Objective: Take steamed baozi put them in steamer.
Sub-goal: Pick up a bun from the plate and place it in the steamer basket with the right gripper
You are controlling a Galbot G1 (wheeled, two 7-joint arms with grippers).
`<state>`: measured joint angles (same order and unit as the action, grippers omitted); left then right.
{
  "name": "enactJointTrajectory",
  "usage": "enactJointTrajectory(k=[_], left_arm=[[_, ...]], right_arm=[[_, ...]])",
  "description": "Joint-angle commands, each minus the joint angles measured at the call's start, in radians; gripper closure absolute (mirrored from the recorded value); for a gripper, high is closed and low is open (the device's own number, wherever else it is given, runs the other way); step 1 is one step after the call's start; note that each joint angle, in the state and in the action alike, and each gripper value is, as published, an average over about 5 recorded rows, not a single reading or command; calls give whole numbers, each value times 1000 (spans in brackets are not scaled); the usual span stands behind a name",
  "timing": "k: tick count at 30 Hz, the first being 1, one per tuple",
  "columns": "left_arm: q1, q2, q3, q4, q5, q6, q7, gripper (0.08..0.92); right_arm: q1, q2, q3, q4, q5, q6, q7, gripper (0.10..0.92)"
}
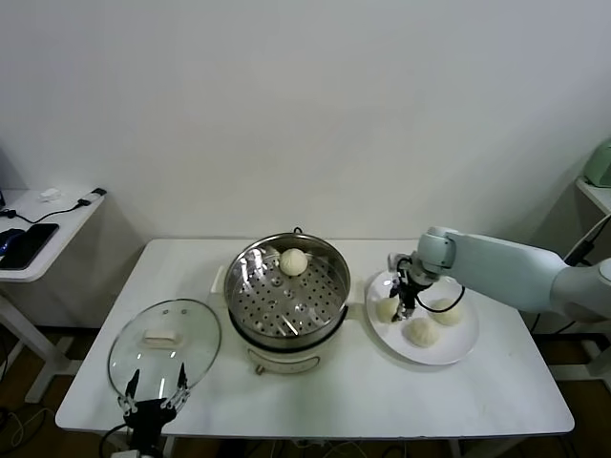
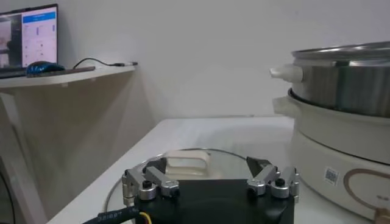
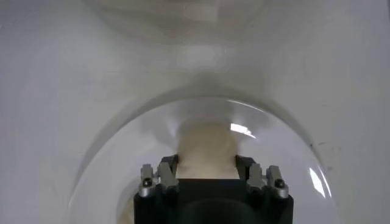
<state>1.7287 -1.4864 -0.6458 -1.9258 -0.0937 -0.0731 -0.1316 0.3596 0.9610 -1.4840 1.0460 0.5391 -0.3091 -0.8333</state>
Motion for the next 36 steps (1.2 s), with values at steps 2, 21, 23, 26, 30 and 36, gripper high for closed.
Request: enactJointTrajectory(k=[2,21,23,26,30,36], left_arm=[[5,-1,2,-15,1,3,-1,177],[-1,10,18,-66,-1,37,1,177],[-6,11,22,-65,-1,39,1,177],[-13,11,27,-61,-2,39,1,177],[-21,14,31,-55,-2,41,2,177],[-22,24,31,-51,-2,40,4,177]], right_arm=[[210,-29,-120,92,61,8,-46,420],[837,204,-283,460,626,-127,-25,423],[808,277,-241,458,680,-161,16,423],[742,366,-193,431,726,-203,79,423],[623,464,-156,339,721,-235,121,422],[476,539,-148,216,655,-250,130,422]])
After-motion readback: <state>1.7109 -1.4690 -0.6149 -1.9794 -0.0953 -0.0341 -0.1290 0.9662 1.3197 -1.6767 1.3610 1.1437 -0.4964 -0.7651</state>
